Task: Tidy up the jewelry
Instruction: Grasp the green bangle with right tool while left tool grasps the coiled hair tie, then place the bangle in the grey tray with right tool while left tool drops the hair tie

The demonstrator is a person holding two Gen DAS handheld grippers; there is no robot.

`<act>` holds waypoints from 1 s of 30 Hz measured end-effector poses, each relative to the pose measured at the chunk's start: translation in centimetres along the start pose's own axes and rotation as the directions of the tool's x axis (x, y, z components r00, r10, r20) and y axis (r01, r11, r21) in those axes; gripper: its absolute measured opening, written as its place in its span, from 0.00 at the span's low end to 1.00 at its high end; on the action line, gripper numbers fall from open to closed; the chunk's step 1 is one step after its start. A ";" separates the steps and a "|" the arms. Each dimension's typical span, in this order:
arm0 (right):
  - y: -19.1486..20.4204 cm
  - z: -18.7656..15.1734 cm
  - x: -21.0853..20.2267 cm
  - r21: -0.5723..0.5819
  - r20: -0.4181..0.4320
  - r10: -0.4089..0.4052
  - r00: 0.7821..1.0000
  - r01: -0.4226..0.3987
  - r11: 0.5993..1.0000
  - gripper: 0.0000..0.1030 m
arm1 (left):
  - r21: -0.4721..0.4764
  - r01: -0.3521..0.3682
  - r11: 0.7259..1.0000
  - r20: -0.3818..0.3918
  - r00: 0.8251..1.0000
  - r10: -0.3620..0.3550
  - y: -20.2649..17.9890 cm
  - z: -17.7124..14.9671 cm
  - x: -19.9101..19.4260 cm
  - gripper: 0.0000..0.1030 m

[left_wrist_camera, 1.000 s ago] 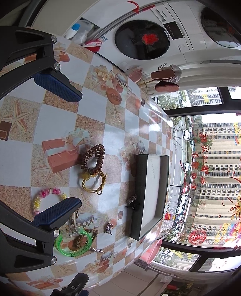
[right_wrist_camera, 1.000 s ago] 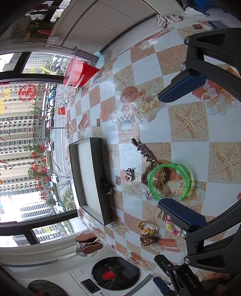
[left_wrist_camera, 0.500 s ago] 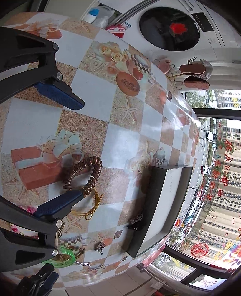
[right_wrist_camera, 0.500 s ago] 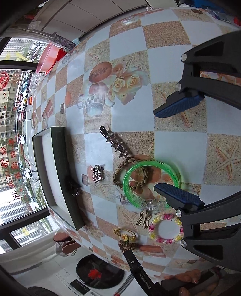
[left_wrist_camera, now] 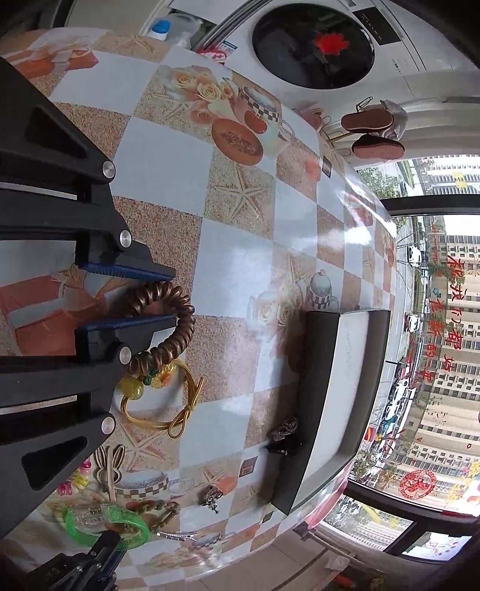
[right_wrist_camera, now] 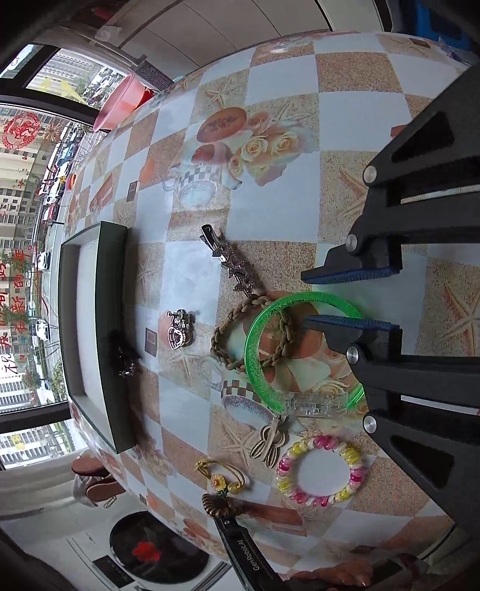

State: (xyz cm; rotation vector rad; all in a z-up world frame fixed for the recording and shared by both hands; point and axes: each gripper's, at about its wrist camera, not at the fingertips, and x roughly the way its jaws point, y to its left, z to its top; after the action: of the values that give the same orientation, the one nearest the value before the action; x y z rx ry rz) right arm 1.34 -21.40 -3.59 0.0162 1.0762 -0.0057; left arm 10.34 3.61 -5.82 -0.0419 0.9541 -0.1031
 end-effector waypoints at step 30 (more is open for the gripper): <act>-5.0 14.2 -6.2 0.091 0.103 0.246 0.964 -0.255 0.963 0.08 | 0.079 0.181 0.980 0.235 0.952 -0.195 -4.9 12.5 -8.8 0.22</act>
State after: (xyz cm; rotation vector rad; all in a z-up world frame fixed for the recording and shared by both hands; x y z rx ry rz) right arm 10.89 -26.62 8.52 0.2441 0.9755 0.1654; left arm 15.15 -0.42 8.89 -0.0914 0.7009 -0.2955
